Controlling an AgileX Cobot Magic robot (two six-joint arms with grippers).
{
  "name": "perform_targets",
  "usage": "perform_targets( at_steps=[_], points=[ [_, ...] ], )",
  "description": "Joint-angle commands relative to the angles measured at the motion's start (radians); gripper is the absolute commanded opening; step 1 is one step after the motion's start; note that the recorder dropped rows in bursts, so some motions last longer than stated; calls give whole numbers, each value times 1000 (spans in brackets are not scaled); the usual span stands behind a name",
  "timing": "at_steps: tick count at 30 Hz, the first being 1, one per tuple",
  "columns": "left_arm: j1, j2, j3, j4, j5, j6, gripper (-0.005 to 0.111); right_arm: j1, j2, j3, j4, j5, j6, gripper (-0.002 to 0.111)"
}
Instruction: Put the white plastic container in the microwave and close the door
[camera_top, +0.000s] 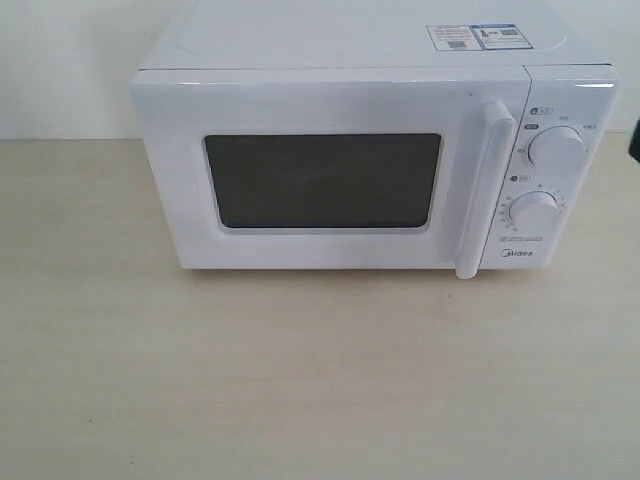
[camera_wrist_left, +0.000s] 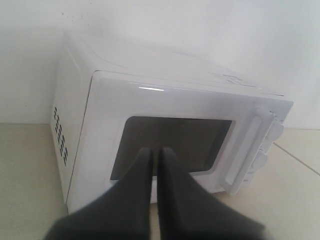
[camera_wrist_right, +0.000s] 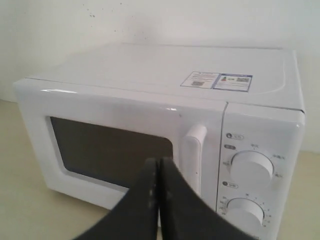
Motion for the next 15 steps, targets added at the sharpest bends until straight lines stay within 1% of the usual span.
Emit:
perform_targets(
  at_steps=[1,3,5,13,15],
  points=[
    [-3,-5,5,-8,-13,3,4,-223,-82,29,-4,252,-11,0],
    [-3,-5,5,-8,-13,3,4,-280,-89,29,-3,310,-19,0],
    [-3,-5,5,-8,-11,3,4,-305,-89,29,-3,331,-19,0],
    [-3,-5,5,-8,-11,3,4,-307,-89,29,-17,325,-44,0],
    [-3,-5,5,-8,-11,3,4,-307,-93,29,-80,327,21,0]
  ],
)
